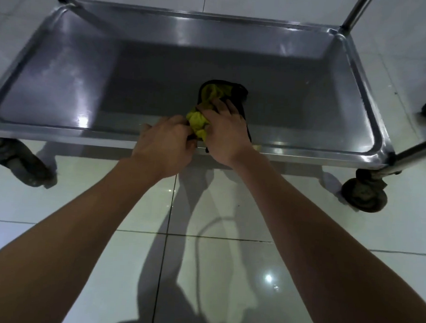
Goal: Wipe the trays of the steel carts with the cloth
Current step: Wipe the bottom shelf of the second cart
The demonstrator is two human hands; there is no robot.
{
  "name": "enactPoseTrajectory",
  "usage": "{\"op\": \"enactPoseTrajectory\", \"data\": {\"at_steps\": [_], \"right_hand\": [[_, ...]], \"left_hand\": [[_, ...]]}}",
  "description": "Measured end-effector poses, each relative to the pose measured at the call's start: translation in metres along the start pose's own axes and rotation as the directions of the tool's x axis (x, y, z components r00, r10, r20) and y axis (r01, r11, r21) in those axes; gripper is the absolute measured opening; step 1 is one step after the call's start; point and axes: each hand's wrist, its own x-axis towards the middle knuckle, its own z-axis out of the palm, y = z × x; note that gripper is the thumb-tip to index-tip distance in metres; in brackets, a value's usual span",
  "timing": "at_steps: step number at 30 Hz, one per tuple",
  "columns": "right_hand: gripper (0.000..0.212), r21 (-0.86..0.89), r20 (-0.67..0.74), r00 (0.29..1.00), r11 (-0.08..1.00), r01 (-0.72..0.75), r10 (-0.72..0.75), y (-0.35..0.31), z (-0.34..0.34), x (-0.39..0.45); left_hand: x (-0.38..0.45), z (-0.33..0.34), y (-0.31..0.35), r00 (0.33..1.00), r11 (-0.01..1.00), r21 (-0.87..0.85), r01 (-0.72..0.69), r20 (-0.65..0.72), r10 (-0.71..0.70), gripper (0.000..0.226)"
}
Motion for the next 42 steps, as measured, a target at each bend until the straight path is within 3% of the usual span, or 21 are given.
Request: {"op": "enactPoseTrajectory", "data": {"at_steps": [3,8,14,17,21,25,34,39,42], "right_hand": [[0.057,0.002,-0.001,1.000,1.000,0.025,-0.025,0.016,-0.004,-0.003],[0.055,0.000,-0.071,0.997,0.999,-0.040,0.039,0.070,-0.020,-0.013],[0.050,0.031,-0.132,0.968,0.977,-0.211,0.213,0.170,-0.060,-0.039],[0.048,-0.018,-0.210,0.944,0.965,-0.263,0.253,0.213,-0.085,-0.055],[0.057,-0.050,-0.186,0.898,0.909,-0.413,0.398,0.245,-0.106,-0.053],[0.060,-0.028,-0.184,0.881,0.893,-0.448,0.436,0.244,-0.103,-0.046],[0.053,0.047,-0.172,0.931,0.947,-0.318,0.322,0.208,-0.076,-0.026],[0.056,-0.004,-0.107,0.957,0.962,-0.272,0.270,0.154,-0.049,0.016],[0.057,-0.032,-0.075,0.979,0.981,-0.193,0.190,0.104,-0.031,0.044]], "left_hand": [[-0.002,0.000,0.005,1.000,1.000,0.018,0.017,0.000,-0.017,0.031],[0.021,-0.009,0.045,0.995,0.977,0.190,0.100,-0.001,-0.102,0.034],[0.059,0.001,0.106,0.999,0.999,0.000,-0.033,0.007,0.033,0.023],[0.069,0.012,0.121,1.000,1.000,-0.009,-0.006,0.016,0.006,0.022],[0.076,0.021,0.120,0.999,0.997,-0.072,0.034,0.039,-0.031,0.020],[0.076,0.021,0.115,0.997,0.998,-0.058,0.039,0.073,-0.035,0.042],[0.070,0.007,0.110,0.995,0.999,-0.035,-0.002,0.095,0.005,0.048],[0.056,-0.012,0.037,0.995,0.995,0.028,0.091,0.029,-0.091,0.032],[0.045,-0.015,-0.014,0.991,0.992,0.024,0.120,0.048,-0.121,0.038]]}}
